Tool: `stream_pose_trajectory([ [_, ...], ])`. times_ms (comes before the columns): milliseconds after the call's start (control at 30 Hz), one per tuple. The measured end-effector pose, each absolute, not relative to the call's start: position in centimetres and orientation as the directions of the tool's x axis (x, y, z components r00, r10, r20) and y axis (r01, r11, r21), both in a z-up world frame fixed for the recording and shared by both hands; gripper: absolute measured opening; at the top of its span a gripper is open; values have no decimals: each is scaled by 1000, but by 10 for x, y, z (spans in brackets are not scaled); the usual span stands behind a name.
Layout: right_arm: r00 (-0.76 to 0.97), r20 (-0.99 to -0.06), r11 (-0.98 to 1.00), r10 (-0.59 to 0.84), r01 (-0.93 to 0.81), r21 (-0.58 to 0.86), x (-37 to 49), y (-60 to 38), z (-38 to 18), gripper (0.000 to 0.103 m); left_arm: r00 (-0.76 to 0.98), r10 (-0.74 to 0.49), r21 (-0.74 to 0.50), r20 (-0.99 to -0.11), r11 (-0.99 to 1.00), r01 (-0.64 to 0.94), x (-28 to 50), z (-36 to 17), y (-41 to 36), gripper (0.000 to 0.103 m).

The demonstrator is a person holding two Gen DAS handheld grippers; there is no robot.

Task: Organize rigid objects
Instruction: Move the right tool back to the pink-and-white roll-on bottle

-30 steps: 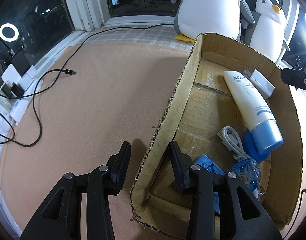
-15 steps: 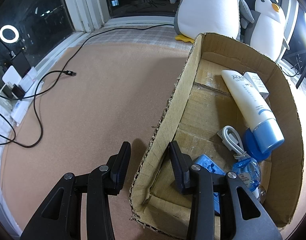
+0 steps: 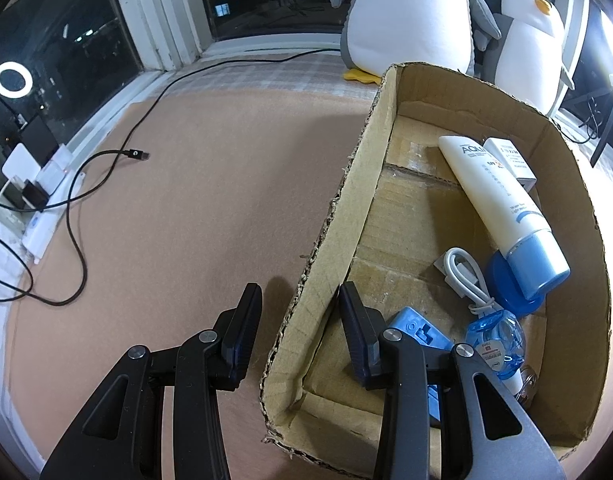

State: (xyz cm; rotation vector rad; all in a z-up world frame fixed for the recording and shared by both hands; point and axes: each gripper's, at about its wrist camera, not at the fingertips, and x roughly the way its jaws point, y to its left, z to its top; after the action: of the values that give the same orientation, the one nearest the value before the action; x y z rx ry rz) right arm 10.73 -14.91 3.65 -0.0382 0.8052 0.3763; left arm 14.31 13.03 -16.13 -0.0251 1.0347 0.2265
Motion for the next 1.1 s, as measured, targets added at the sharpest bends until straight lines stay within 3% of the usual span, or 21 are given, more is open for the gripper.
stream_pose_trajectory([
  [367, 629, -721, 943, 289, -318, 100, 55, -165, 31, 64, 490, 183, 106, -852, 978, -180, 142, -160, 126, 38],
  [1100, 456, -854, 861, 251, -509, -19, 112, -137, -111, 64, 476, 154, 67, -866, 979, -194, 149, -161, 134, 38],
])
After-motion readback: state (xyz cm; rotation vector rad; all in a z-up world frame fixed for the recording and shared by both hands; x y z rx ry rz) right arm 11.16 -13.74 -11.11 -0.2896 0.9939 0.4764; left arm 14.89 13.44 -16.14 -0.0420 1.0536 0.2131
